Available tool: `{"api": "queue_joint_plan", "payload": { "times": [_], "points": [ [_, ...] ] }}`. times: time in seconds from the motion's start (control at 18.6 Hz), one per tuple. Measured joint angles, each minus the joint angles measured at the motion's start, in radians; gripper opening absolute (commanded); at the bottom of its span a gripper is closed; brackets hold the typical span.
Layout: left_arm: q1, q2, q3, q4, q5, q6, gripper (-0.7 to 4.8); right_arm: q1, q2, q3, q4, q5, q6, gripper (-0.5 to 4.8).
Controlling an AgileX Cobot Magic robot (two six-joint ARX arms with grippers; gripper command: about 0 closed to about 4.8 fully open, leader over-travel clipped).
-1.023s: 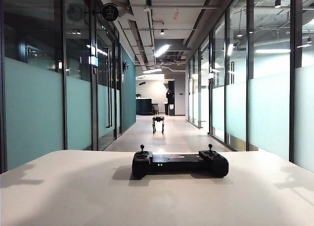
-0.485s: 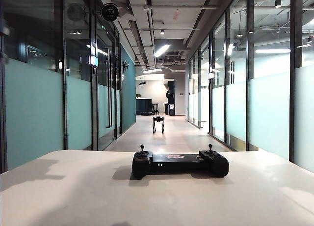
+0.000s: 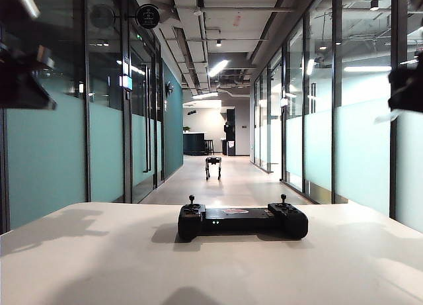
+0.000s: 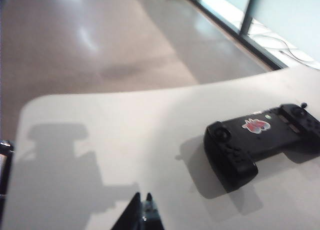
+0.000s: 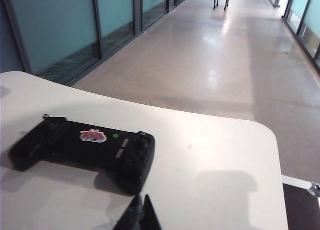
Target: Push the left joystick on the remote control sitting on the white table backward to make the robot dog back up in a straight line until it returns close to you.
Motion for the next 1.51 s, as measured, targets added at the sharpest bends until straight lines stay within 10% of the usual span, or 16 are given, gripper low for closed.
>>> {"api": "queue_joint_plan", "payload": {
  "times": [1.4, 1.51],
  "points": [
    [-0.151, 0.546, 0.309, 0.090, 0.070, 0.000, -0.05, 0.016, 0.696, 0.266, 0.251, -0.048, 0.073, 0.00],
    [-0.150, 0.586, 0.352, 0.090, 0.070, -0.001, -0.05, 0.030, 0.737, 0.287, 0.250, -0.055, 0.073, 1.43]
  ]
}}
